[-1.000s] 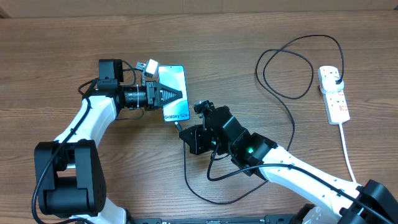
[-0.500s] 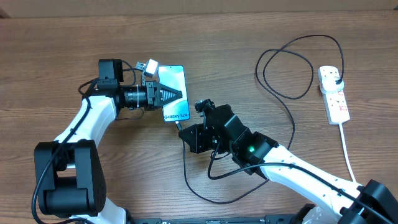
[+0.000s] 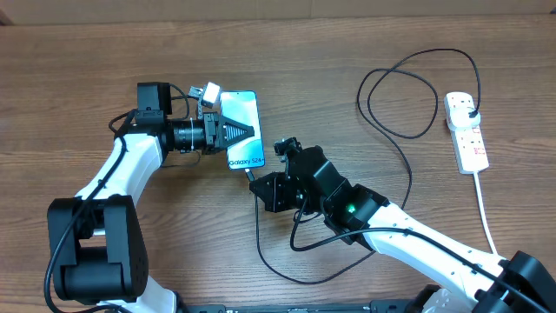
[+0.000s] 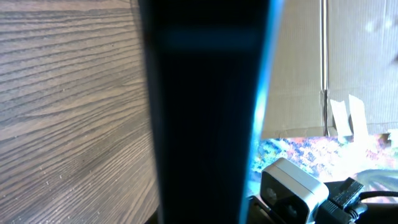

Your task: Plug charger to phone and switch on socket

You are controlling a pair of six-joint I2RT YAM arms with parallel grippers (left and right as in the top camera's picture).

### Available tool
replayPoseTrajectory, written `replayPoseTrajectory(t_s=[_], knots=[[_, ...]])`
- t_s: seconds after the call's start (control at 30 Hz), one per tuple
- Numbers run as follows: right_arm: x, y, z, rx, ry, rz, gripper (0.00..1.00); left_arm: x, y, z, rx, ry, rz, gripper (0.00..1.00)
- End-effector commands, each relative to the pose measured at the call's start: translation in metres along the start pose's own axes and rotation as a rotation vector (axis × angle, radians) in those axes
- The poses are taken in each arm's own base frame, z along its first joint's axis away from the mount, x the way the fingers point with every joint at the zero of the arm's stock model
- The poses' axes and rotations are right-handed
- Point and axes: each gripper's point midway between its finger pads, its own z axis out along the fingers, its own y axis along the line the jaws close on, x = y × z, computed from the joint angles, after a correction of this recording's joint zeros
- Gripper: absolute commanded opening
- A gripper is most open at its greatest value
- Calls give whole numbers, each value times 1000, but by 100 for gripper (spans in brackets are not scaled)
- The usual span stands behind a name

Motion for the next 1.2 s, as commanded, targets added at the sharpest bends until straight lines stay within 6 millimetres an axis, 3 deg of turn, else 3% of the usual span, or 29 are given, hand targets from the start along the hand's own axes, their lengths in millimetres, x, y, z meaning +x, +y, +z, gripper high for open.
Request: replayPoseTrajectory(t_s=[0.0, 0.47, 0.7, 1.17], knots=[[-26, 6, -10, 11, -114, -8, 4, 7, -15, 2, 60, 31, -59, 4], [-24, 6, -10, 12, -109, -15, 4, 11, -13, 2, 55, 42, -161, 4], [-32, 16, -11, -26, -141, -24, 4, 15, -12, 2, 55, 46, -52, 4], [-41, 29, -13, -82, -177, 18, 4, 24, -10, 2, 42, 66, -114, 4]])
